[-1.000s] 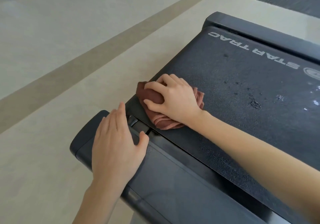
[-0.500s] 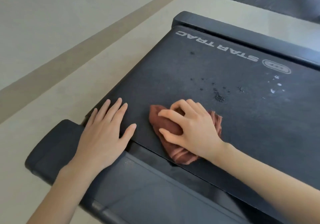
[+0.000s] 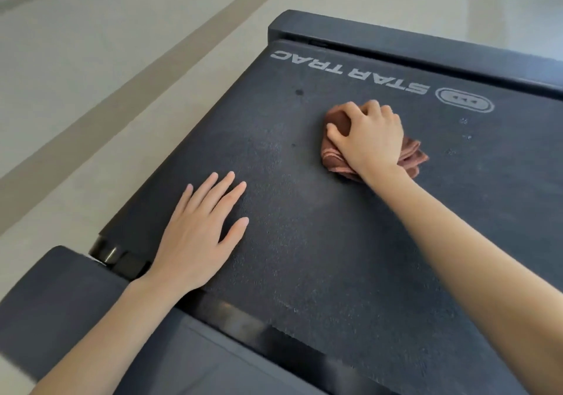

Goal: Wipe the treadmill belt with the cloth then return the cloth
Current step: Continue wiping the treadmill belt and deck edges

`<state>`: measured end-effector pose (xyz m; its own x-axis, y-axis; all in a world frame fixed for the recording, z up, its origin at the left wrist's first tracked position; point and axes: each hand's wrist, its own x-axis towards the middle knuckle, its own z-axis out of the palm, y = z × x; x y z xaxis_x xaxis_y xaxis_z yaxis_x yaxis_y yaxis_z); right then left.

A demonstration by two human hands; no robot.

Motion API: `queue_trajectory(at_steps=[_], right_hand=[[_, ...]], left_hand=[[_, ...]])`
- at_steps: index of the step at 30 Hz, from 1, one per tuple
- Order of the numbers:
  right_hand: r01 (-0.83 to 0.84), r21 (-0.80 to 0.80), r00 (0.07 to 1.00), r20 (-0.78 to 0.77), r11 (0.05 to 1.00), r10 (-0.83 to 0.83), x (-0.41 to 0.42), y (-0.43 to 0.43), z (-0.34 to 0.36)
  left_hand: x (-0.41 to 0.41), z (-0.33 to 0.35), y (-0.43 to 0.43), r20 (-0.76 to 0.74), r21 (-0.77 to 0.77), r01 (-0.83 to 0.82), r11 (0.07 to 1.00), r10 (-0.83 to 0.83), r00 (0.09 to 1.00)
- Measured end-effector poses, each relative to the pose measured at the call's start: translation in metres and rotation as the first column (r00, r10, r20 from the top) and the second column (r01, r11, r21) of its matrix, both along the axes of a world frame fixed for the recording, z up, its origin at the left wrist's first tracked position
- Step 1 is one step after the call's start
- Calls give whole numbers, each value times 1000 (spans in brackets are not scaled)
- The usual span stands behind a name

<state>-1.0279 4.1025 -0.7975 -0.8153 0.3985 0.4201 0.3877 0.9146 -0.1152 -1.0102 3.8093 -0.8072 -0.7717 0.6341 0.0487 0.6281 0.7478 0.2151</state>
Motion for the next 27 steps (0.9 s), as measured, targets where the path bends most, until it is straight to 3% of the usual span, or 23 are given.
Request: queue_trajectory(at_steps=[4, 8, 10, 15, 20, 23, 27], right_hand=[[-257, 10, 966, 14, 966, 257, 16, -53, -1], [-525, -10, 851, -3, 851, 525, 89, -58, 3], [-520, -11, 854, -21, 854, 520, 112, -29, 1], [-264, -23, 965, 2, 964, 264, 84, 42, 5], [-95, -31, 995, 28, 995, 96, 10, 16, 4], [-135, -35, 990, 28, 990, 136, -5, -34, 1], [-357, -18, 934, -8, 934, 357, 24, -85, 1]], left_hand=[[1, 2, 0, 4, -23, -7, 1000, 7, 1000], [5, 7, -4, 26, -41, -16, 999, 17, 1000], [4, 11, -6, 44, -75, 0, 997, 3, 999], [3, 20, -21, 60, -165, 65, 984, -56, 997], [-7, 27, -28, 34, -194, 111, 975, -106, 994], [-26, 20, -17, 10, -123, 48, 991, -47, 999], [-68, 9, -3, -35, -38, 22, 999, -23, 999]])
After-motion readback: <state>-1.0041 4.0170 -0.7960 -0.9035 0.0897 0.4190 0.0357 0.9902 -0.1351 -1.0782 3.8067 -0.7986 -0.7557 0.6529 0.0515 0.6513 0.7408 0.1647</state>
